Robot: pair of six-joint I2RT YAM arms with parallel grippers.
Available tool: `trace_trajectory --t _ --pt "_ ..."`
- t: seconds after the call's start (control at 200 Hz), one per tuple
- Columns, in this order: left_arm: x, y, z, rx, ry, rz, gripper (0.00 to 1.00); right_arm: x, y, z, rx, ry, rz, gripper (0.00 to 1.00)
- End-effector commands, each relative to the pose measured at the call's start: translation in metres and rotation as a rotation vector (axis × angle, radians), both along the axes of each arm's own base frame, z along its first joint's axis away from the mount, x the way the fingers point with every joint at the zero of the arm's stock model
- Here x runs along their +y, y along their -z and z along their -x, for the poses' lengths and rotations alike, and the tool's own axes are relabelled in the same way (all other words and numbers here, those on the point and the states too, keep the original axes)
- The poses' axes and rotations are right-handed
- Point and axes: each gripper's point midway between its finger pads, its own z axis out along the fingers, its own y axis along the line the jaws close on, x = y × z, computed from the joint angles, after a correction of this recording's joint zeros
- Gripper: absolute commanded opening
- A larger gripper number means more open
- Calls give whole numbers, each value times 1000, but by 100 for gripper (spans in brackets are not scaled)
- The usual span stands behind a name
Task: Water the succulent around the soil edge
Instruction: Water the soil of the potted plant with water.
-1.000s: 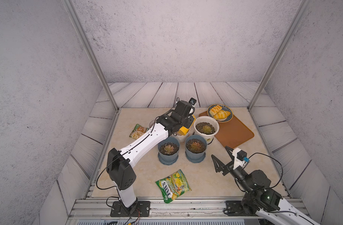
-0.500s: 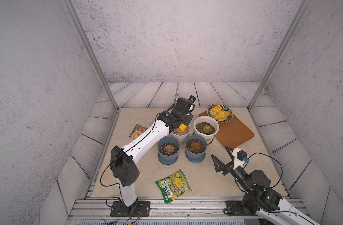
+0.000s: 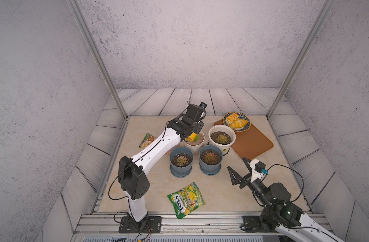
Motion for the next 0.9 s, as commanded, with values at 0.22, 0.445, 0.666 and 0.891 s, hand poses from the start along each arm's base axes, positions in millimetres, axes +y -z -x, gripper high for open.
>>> trace_trajectory --t 0.22,0.445,0.666,0.891 --pt "28 -14 16 -40 -46 1 0 -1 1 -1 4 13 0 99" --pt "37 -11 29 -27 -49 21 0 -1 2 -2 5 16 3 99" --pt "44 -11 41 -17 -53 48 0 -2 2 -2 4 22 6 99" --pt "48 -12 54 -2 -45 85 0 -3 2 -2 2 26 8 99"
